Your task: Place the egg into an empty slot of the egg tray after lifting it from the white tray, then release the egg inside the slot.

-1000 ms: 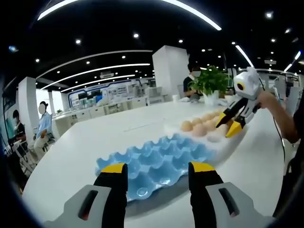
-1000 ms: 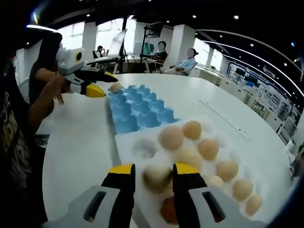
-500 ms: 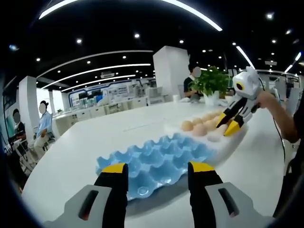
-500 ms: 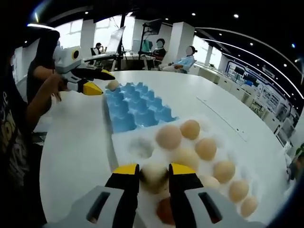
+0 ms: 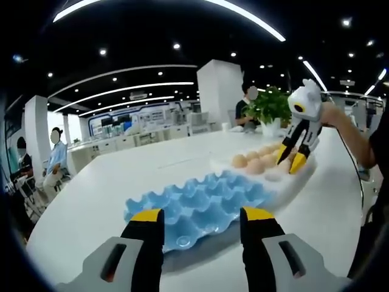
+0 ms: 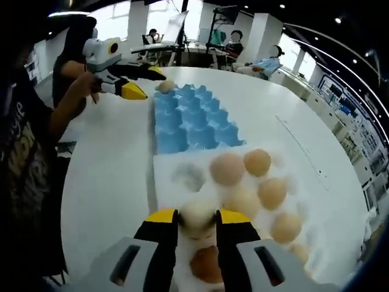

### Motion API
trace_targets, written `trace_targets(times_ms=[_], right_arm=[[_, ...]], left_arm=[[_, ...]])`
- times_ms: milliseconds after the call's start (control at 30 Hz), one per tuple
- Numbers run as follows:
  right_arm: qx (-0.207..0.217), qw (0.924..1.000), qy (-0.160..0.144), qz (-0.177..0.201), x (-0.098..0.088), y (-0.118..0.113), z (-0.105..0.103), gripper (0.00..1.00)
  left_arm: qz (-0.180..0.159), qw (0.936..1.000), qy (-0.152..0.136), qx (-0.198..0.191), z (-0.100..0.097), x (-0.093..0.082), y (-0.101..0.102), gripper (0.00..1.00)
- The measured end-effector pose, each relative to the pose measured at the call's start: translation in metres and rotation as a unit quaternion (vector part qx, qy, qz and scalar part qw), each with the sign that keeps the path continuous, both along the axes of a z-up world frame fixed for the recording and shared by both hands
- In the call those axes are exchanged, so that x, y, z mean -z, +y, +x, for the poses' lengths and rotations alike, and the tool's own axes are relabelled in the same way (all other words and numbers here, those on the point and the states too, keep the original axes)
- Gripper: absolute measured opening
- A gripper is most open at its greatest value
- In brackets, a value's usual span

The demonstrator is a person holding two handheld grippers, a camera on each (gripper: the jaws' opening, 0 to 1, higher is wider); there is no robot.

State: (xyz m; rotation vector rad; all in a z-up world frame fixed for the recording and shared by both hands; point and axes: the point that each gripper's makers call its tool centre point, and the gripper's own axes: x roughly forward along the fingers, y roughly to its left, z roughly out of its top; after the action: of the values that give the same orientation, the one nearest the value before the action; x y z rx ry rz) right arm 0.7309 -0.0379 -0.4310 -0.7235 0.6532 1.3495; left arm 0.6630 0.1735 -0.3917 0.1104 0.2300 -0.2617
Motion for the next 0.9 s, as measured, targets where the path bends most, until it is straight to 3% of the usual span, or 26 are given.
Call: trace_targets(times_ms=[67, 167, 267, 467, 900], right_arm=[[0.029, 0.999, 0.034, -0.003, 0.003, -0.002, 0.002, 0.27], [0.032, 0.9983, 0.047, 0.002, 0.003, -0.001, 0.008, 0.27], [0.019, 0.9992, 0.035, 0.003, 0.002, -0.001, 0.007, 0.27], [0.037, 0.9972, 0.05, 0.041, -0.001, -0.004, 0.009, 0.27], [0.048, 0.9957, 0.051, 0.061, -0.01, -0.002, 0.005, 0.26]], left_arm=[[-0.001, 1.0, 0.001, -0.001, -0.001, 0.0, 0.002, 0.5], [-0.003, 1.0, 0.001, -0.003, -0.001, 0.0, 0.003, 0.5], [-0.003, 1.0, -0.001, -0.003, 0.001, -0.001, 0.002, 0.5], [-0.008, 0.9999, -0.007, 0.005, 0.002, -0.007, -0.002, 0.5], [-0.012, 0.9999, -0.006, 0.004, 0.0, -0.006, -0.002, 0.5]])
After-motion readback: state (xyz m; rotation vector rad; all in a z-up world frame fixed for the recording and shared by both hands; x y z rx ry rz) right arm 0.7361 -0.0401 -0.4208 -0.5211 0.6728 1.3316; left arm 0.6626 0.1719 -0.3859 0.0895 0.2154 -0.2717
